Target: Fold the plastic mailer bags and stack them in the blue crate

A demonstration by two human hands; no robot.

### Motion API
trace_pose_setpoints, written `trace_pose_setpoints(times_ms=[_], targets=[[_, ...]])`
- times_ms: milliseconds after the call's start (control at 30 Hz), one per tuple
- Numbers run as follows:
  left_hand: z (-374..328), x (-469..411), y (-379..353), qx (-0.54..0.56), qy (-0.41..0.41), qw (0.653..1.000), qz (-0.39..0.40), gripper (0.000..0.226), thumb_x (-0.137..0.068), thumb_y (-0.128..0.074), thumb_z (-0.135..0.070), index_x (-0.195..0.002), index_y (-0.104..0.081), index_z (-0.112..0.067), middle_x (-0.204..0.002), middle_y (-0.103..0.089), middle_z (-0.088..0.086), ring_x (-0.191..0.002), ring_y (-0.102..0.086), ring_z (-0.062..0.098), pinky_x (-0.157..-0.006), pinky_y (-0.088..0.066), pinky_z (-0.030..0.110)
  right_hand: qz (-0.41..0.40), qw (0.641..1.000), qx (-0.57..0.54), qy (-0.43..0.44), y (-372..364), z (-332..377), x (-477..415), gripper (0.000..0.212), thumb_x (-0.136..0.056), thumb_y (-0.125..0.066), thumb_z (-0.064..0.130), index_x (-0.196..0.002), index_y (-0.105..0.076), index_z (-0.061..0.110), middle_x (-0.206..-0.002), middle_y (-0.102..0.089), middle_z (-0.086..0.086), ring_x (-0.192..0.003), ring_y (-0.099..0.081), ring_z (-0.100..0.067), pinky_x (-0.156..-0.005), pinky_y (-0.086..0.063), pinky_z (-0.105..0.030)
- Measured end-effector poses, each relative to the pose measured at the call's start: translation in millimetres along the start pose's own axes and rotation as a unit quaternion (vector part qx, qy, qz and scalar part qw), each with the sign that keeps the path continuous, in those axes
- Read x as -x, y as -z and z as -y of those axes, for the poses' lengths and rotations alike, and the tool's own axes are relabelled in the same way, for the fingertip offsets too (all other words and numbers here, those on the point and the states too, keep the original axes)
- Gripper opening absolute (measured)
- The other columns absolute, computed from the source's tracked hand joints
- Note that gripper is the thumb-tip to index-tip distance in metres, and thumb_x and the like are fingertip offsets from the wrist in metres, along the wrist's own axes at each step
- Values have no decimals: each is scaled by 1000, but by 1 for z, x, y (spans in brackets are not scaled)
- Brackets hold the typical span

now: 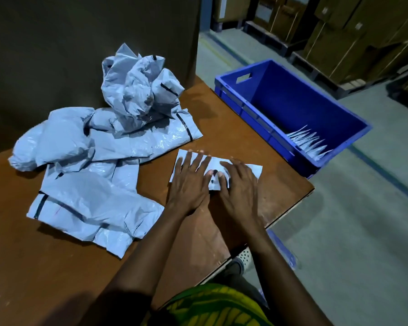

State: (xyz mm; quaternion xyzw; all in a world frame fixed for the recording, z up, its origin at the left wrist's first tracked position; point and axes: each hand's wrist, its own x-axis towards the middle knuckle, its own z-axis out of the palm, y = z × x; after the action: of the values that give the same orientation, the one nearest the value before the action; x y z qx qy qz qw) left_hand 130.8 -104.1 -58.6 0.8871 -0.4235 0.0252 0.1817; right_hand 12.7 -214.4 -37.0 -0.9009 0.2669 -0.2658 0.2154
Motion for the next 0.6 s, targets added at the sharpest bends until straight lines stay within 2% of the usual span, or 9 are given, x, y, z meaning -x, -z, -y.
trace_pose_setpoints(times_ms=[67, 167, 267, 333, 433, 500, 600], targets=[[9, 5, -8, 3, 34, 999, 38, 71, -106, -8, -56, -162, -32, -20, -171, -24, 2, -160, -10, 27, -129, -6, 48, 41, 999, 16, -5, -12, -5, 7, 41, -107, -49, 39, -141, -60, 18, -158, -49, -3, -147, -40, -23, -119, -31, -41], [3, 23, -9, 25, 92, 995, 14, 74, -105, -11, -60, -161, -35, -18, -171, -24, 4, -160, -8, 27, -129, -5, 48, 102, 995, 15, 18, -12, -27, 5, 58, -109, -33, 54, -153, -49, 20, -165, -39, 1, -156, -25, -15, -128, -17, -38], [-12, 45, -6, 36, 143, 989, -6, 72, -106, -22, -57, -159, -38, -11, -169, -26, 11, -160, -11, 32, -128, -2, 47, 121, 992, -2, 43, -2, -37, -10, 55, -109, -33, 52, -147, -57, 20, -163, -43, 0, -157, -26, -15, -129, -14, -40], [-17, 47, -4, 20, 159, 987, -24, 68, -108, -26, -52, -156, -41, -7, -167, -31, 17, -158, -16, 37, -129, -4, 49, 94, 994, 18, 56, 0, -33, -19, 47, -109, -41, 45, -139, -64, 18, -158, -50, -4, -154, -34, -20, -129, -13, -41], [-17, 33, -4, -3, 99, 994, -48, 60, -110, -28, -41, -154, -44, -4, -165, -34, 17, -157, -20, 38, -129, -11, 52, 75, 994, 56, 52, -8, -24, -24, 45, -109, -44, 43, -140, -63, 18, -158, -50, -5, -153, -36, -24, -127, -10, -38], [-15, 23, -8, -1, 51, 998, -36, 60, -110, -25, -41, -157, -40, -7, -167, -31, 14, -158, -17, 35, -128, -13, 51, 91, 993, 64, 29, -15, -22, -21, 52, -109, -36, 51, -147, -57, 23, -163, -44, -3, -156, -29, -23, -127, -11, -42], [-10, 21, -21, -27, 35, 999, -29, 61, -111, -21, -45, -162, -33, -14, -171, -22, 11, -159, -13, 32, -127, -15, 52, 97, 988, 111, 41, -23, -27, -12, 58, -109, -27, 56, -157, -45, 29, -169, -31, -1, -160, -16, -21, -130, -8, -44]])
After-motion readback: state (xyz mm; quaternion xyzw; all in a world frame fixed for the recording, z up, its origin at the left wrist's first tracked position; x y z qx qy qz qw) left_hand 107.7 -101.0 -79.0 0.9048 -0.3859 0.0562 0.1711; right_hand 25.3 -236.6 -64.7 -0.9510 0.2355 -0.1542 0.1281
